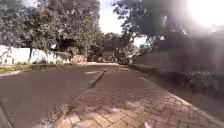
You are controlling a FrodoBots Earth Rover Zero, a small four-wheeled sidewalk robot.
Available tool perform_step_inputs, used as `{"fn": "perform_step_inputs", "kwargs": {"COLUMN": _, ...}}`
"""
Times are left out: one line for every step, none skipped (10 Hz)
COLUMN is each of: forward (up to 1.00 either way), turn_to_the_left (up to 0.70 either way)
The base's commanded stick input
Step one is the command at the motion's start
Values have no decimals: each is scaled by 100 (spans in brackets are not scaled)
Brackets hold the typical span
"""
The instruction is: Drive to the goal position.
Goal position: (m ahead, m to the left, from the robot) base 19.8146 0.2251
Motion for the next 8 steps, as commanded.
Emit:
{"fn": "perform_step_inputs", "kwargs": {"forward": 70, "turn_to_the_left": 0}}
{"fn": "perform_step_inputs", "kwargs": {"forward": 70, "turn_to_the_left": 0}}
{"fn": "perform_step_inputs", "kwargs": {"forward": 70, "turn_to_the_left": 0}}
{"fn": "perform_step_inputs", "kwargs": {"forward": 70, "turn_to_the_left": -11}}
{"fn": "perform_step_inputs", "kwargs": {"forward": 70, "turn_to_the_left": -34}}
{"fn": "perform_step_inputs", "kwargs": {"forward": 70, "turn_to_the_left": -34}}
{"fn": "perform_step_inputs", "kwargs": {"forward": 70, "turn_to_the_left": -34}}
{"fn": "perform_step_inputs", "kwargs": {"forward": 70, "turn_to_the_left": -34}}
